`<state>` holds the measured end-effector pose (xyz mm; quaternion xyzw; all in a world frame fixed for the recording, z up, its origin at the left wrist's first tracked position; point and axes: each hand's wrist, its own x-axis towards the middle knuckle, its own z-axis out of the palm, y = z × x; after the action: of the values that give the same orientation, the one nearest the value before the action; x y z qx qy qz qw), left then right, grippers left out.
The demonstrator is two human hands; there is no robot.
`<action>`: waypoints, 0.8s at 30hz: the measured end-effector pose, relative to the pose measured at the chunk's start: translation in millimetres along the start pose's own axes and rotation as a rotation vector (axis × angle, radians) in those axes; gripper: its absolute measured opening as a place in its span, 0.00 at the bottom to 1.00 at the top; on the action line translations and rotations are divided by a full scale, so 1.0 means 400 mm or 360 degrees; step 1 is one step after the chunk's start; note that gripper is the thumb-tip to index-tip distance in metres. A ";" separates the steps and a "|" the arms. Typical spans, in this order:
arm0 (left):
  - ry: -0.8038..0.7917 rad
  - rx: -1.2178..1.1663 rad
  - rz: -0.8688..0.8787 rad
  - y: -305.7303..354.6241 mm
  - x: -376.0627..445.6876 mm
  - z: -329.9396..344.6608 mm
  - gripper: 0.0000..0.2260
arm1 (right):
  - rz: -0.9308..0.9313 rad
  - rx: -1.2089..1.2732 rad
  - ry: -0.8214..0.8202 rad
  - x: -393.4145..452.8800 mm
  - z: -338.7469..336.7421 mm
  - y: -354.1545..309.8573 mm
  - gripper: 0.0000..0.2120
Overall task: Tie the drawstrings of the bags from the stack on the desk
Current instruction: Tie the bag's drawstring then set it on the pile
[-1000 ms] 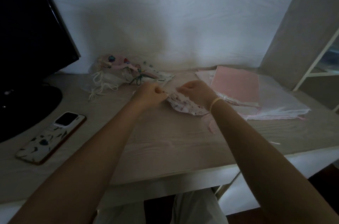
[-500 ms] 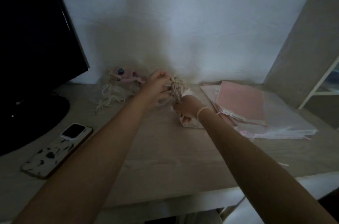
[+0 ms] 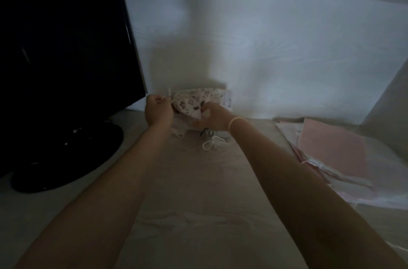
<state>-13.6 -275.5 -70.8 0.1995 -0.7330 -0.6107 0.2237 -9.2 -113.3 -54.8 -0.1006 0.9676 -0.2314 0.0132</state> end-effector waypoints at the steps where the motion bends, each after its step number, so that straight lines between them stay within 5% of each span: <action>1: 0.0018 0.0074 0.0000 -0.008 0.004 -0.001 0.09 | 0.0006 0.0076 0.0044 0.005 0.003 0.007 0.29; 4: 0.0127 0.0264 0.0289 0.004 -0.024 0.003 0.16 | 0.0056 0.0249 0.0355 -0.010 -0.010 0.029 0.20; 7: -0.0042 0.0403 0.0735 0.051 -0.088 0.041 0.07 | 0.0096 0.0178 0.0496 -0.048 -0.038 0.071 0.15; 11: -0.0822 0.0423 0.0833 0.103 -0.220 0.148 0.07 | 0.0325 -0.0103 0.0676 -0.129 -0.093 0.194 0.09; 16: -0.1891 0.1021 0.0637 0.102 -0.418 0.305 0.07 | 0.0790 -0.0195 0.0764 -0.308 -0.162 0.423 0.13; 21: -0.1856 0.1010 0.0606 0.055 -0.532 0.407 0.07 | 0.0870 -0.0251 0.0128 -0.415 -0.173 0.580 0.20; 24: -0.1726 0.0970 0.0773 0.039 -0.571 0.441 0.08 | 0.0836 -0.0215 0.0228 -0.447 -0.141 0.639 0.18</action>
<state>72.6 -1.4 -102.1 -0.2524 -0.9055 -0.3222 -0.1118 113.8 170.9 -123.5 0.1695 0.9722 -0.1614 -0.0024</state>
